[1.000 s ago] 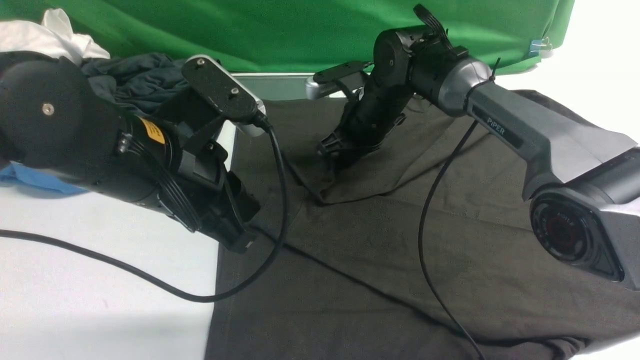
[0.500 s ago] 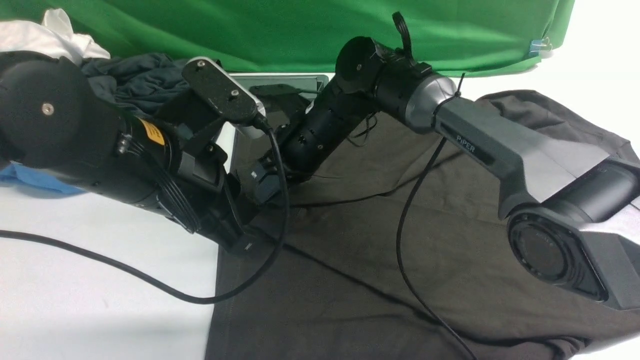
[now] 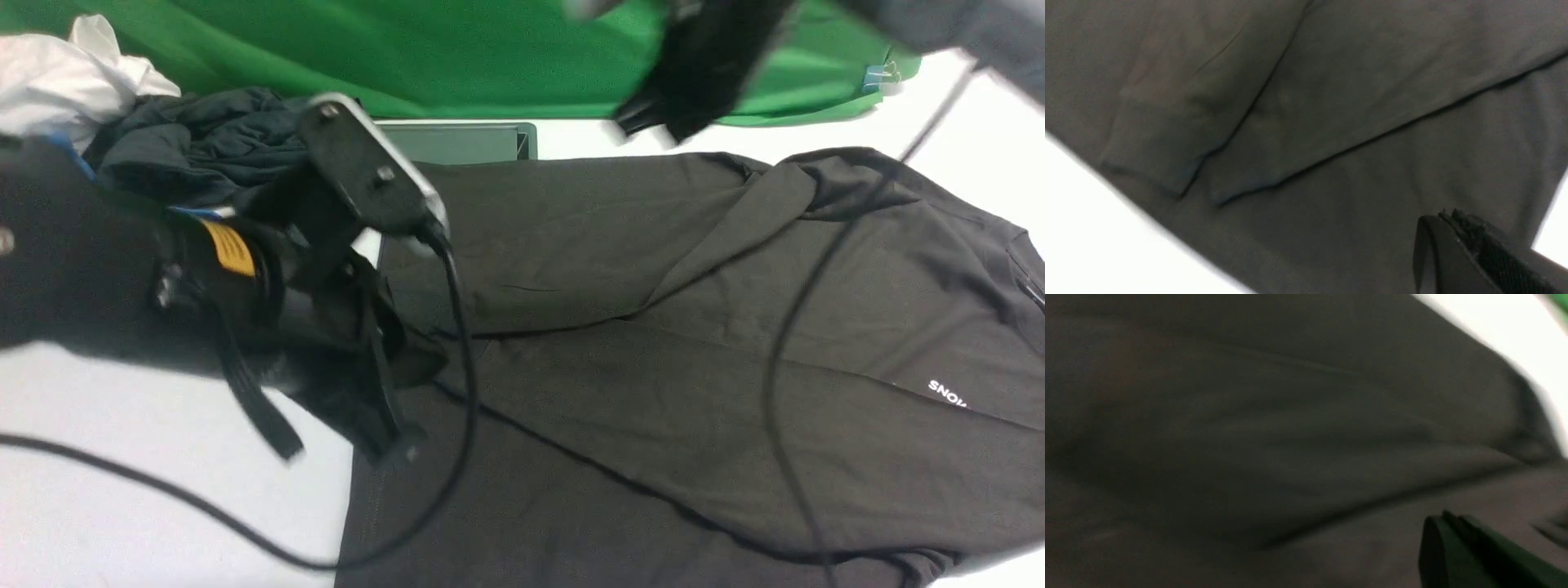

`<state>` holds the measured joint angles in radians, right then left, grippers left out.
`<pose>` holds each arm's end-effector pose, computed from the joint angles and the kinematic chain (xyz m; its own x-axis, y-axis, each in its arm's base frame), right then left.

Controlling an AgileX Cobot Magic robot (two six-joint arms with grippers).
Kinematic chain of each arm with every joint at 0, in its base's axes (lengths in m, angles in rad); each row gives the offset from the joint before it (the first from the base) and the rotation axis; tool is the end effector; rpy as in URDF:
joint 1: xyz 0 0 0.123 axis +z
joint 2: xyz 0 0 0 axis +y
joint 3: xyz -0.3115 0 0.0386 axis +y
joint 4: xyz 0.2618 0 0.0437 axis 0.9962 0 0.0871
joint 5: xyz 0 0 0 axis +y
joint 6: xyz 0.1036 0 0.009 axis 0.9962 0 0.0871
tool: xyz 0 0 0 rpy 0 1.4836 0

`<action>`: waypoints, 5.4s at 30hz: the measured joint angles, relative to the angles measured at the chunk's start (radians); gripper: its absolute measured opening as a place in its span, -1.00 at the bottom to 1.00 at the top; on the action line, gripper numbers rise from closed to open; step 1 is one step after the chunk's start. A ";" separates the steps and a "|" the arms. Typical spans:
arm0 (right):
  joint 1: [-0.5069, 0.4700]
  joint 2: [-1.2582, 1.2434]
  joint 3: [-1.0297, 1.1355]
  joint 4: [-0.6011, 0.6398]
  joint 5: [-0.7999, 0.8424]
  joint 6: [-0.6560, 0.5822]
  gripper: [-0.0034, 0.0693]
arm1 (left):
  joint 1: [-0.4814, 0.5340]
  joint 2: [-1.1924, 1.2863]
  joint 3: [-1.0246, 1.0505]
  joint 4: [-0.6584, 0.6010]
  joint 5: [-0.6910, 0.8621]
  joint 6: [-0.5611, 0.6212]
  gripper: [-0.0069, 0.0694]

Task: Fold a long-sleeved shirt on a white desktop.
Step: 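Fold the left side of the dark shirt inward over its body, then grasp the near edge of the shirt at its hem and shoulder corners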

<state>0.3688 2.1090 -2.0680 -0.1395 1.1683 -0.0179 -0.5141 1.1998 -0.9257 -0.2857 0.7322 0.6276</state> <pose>0.4723 0.1683 0.3108 -0.8145 -0.3922 -0.4274 -0.3656 0.9191 -0.1466 0.2084 -0.1402 0.3186 -0.3896 0.6722 -0.6296 0.8092 0.5763 0.1146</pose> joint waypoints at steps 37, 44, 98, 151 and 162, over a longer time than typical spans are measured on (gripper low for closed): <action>-0.325 0.320 -0.222 0.159 0.052 -0.110 -0.82 | -0.062 0.156 0.045 0.011 -0.164 0.017 -0.77; -0.326 0.182 -0.160 0.158 -0.015 -0.092 -0.81 | -0.062 0.156 0.045 0.011 -0.162 0.022 -0.77; -0.475 0.179 0.087 0.313 -0.222 0.054 0.37 | -0.062 0.158 0.045 0.027 -0.178 0.023 -0.77; -0.298 -0.544 0.846 0.190 -0.128 0.031 -0.81 | -0.260 0.129 0.167 0.078 0.123 0.093 -0.70; -0.054 -0.836 1.061 0.195 -0.213 0.025 -0.78 | -0.260 0.127 0.389 0.294 -0.149 0.099 0.34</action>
<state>0.3149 1.2734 -1.0071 0.0560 0.9553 0.0072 -0.7743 1.3266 -0.5366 0.0083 0.5836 0.7268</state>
